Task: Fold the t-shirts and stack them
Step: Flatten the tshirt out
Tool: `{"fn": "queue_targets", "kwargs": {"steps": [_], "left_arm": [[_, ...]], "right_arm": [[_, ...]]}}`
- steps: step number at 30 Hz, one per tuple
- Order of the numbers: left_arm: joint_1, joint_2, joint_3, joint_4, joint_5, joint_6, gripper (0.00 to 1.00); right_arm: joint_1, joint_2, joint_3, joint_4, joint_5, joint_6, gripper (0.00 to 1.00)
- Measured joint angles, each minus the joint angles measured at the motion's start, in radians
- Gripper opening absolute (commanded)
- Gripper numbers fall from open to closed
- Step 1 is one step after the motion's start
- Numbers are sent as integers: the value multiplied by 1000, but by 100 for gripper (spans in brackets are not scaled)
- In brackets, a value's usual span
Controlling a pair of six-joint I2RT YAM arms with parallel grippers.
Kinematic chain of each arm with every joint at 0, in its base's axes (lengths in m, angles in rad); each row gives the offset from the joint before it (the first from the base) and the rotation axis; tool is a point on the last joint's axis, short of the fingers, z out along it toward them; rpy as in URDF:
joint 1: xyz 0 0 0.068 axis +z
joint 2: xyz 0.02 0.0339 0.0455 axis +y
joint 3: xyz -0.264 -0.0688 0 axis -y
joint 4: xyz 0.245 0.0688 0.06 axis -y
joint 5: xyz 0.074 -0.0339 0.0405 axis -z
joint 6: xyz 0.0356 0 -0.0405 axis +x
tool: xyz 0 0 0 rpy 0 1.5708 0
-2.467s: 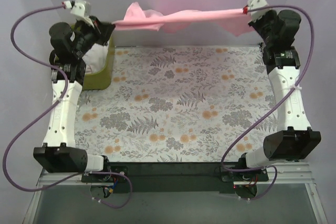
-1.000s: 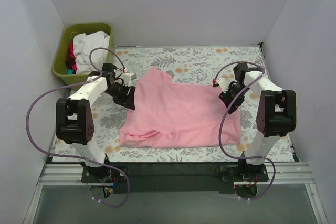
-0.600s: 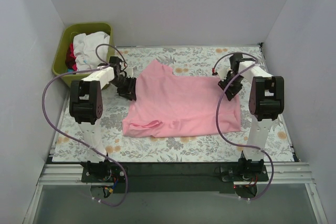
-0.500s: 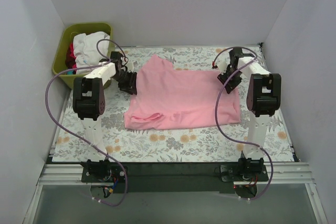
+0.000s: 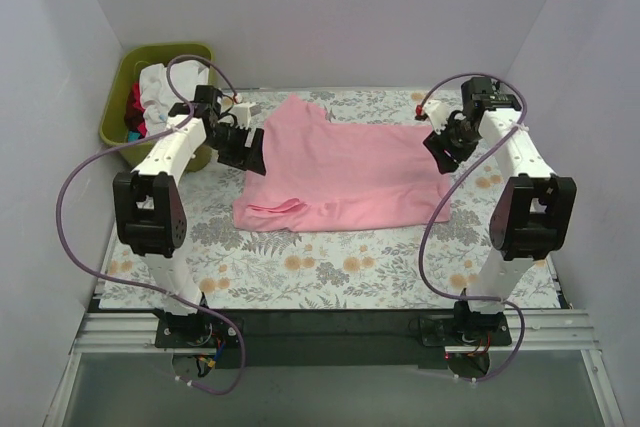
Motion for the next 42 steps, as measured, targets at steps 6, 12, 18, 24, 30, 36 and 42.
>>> {"fn": "queue_targets", "kwargs": {"steps": [6,12,18,24,30,36,42], "left_arm": [[-68,-113,-143,-15,9,48,71],[-117,-92,-205,-5,-9,52,71],[-124,-91,-205,27,-23,45,71],[-125,-89,-219,52,-27,40,71],[-126,-79,-219,64,-30,34,71],[-127,-79,-219,70,-31,32,67],[-143,-79,-220,70,-31,34,67]], "right_arm": [[2,33,-73,-76,-31,-21,55],[2,195,-43,-81,-44,39,54],[1,226,-21,-80,-44,90,53],[1,263,16,-72,-44,124,48],[1,307,44,-64,-38,146,40],[1,318,53,-54,-36,166,10],[1,309,53,-48,-37,172,1]]}}
